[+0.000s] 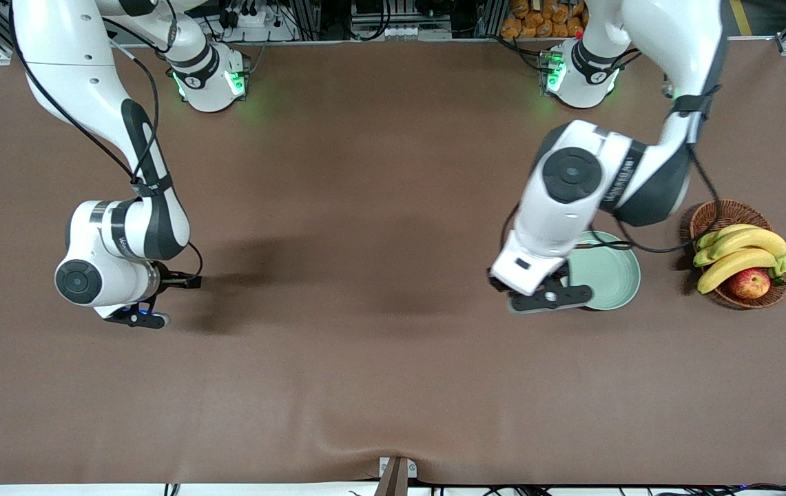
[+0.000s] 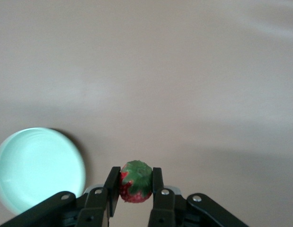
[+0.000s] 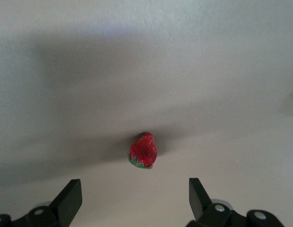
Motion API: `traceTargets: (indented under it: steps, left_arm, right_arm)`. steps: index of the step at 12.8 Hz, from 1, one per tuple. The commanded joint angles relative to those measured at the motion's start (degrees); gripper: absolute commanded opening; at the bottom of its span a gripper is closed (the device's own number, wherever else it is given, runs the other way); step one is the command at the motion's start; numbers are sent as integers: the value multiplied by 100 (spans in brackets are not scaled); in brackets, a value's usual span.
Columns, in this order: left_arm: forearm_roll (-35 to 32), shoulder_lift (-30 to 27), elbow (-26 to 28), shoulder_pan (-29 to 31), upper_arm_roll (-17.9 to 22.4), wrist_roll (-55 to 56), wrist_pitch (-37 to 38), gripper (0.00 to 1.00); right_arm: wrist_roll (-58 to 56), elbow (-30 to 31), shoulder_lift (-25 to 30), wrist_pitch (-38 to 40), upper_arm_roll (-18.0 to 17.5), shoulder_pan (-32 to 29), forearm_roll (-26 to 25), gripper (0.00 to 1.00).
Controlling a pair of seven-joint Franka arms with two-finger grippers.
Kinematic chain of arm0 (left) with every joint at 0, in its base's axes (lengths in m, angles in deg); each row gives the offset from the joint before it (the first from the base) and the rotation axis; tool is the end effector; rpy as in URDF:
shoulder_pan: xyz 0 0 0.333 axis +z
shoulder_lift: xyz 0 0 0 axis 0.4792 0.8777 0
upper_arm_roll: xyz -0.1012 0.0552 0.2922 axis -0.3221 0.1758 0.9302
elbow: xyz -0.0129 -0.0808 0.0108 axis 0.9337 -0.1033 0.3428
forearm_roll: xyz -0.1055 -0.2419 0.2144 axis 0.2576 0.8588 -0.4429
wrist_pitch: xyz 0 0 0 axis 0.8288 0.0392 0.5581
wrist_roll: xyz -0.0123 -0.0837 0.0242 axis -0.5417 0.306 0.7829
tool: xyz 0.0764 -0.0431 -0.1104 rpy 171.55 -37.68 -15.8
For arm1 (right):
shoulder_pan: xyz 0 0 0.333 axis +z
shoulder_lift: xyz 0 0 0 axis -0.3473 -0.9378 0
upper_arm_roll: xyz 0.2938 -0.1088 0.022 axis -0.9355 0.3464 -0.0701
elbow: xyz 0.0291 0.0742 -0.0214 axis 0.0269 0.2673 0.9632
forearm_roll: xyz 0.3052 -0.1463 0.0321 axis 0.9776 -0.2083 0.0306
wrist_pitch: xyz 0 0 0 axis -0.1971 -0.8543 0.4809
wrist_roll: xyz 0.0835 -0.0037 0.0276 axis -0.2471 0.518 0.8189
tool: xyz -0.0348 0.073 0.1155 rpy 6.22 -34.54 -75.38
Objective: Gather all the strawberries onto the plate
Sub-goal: 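Carry the strawberry to the plate with the left gripper while the right gripper reaches another, then open the left gripper over the plate while the right gripper grasps a strawberry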
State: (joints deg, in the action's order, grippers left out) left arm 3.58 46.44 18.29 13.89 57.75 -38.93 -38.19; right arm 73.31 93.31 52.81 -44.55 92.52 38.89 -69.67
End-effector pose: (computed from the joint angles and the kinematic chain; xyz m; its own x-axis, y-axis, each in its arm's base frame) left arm 0.5872 -0.2472 0.3970 0.9901 0.0938 0.1041 0.1014 -0.9924 -0.0696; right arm 0.5706 0.0301 0.2257 0.9418 -0.1716 -0.2892 -0.1438 -0.9829 0.1150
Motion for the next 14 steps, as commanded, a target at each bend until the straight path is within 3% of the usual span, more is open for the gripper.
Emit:
traceTargets:
  steps: [1,3,7,12,13,14]
  left_arm:
    - [102,-355,551,401,-52,-529,373,0]
    - [84,-425,937,769,-52,-914,383,0]
    - [84,-408,1719,1184,-52,-1462,68,0]
    - [58,-137,2582,1781,-52,-1699,-1136,3]
    - [58,-58,2548,1860,-52,-1699,-1164,28]
    - [75,-65,2504,1870,-52,-1699,-1155,85]
  right_arm:
    - [29,199,128,-66,-45,-99,156,100]
    - [3,190,40,-136,-36,-195,454,100]
    - [-32,199,-75,-374,-45,-292,455,100]
    - [-41,199,-294,-515,-54,-248,464,100]
    - [-32,199,-312,-515,-54,-248,464,100]
    - [-41,199,-321,-515,-54,-231,464,100]
